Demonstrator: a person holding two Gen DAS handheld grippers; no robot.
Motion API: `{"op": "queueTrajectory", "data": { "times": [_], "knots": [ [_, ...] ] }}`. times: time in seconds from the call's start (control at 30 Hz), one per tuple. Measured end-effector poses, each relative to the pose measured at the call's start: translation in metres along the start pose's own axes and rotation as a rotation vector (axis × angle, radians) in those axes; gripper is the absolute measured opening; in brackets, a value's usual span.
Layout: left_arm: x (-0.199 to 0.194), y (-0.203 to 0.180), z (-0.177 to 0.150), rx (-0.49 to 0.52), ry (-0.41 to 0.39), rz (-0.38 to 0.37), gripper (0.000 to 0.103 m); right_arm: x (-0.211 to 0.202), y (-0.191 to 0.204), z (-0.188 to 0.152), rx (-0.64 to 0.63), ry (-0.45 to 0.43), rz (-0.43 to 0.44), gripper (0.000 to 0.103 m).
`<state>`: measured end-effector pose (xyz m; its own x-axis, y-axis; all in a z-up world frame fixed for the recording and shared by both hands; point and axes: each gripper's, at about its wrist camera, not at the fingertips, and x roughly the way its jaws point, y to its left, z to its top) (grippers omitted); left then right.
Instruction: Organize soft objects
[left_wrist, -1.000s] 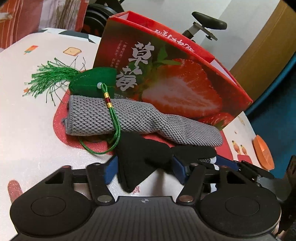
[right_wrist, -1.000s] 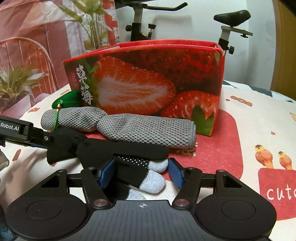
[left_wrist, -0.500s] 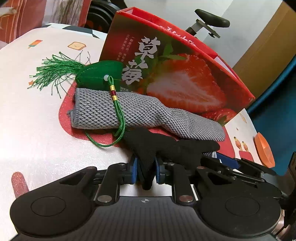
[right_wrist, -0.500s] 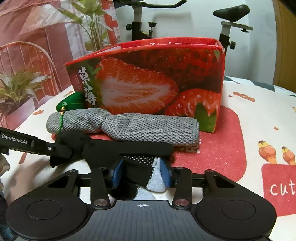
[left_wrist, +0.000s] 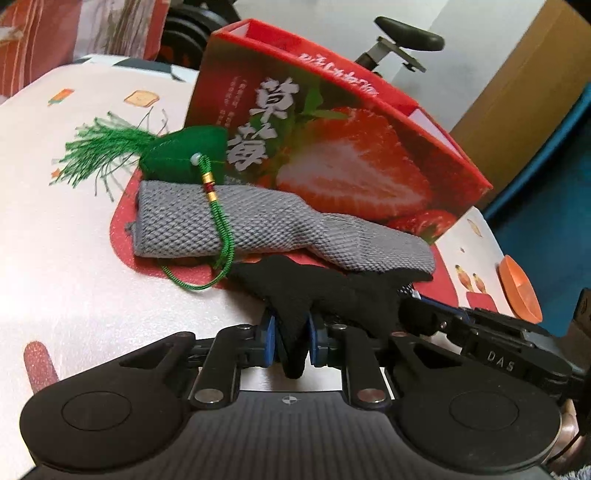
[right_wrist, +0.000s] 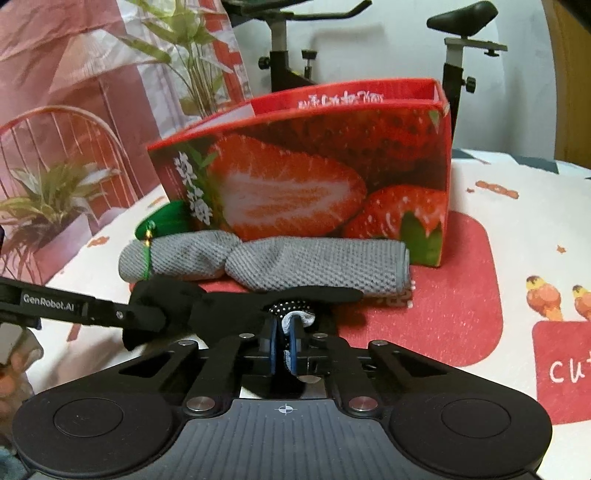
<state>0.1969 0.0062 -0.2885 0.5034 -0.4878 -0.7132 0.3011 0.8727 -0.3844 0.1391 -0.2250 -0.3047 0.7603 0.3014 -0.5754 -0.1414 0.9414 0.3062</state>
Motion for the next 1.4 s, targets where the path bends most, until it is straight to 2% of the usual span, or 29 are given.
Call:
{"op": "queueTrajectory", "data": {
  "times": [0.37,0.6,0.77,0.93,1.1,1.4],
  "knots": [
    [-0.027,-0.027,0.011,0.088,-0.091,-0.053,0.018,-0.026,0.003,0.018,-0.018,-0.099,0.008,0.006],
    [-0.052,-0.033,0.028,0.088,-0.172,-0.077,0.018,-0.046,0.006,0.04,-0.048,-0.184,0.033,0.005],
    [-0.067,-0.047,0.045,0.134,-0.231,-0.089,0.018,-0.06,0.009,0.061,-0.07,-0.251,0.046,0.005],
    [-0.079,-0.057,0.065,0.168,-0.283,-0.106,0.018,-0.068,0.016,0.084,-0.145,-0.292,-0.004,0.005],
    [-0.081,-0.063,0.086,0.181,-0.322,-0.105,0.018,-0.065,0.015,0.113,-0.154,-0.313,-0.011,0.005],
    [-0.055,-0.059,0.136,0.168,-0.312,-0.079,0.018,-0.029,0.009,0.173,-0.166,-0.284,-0.05,0.005]
  ]
}}
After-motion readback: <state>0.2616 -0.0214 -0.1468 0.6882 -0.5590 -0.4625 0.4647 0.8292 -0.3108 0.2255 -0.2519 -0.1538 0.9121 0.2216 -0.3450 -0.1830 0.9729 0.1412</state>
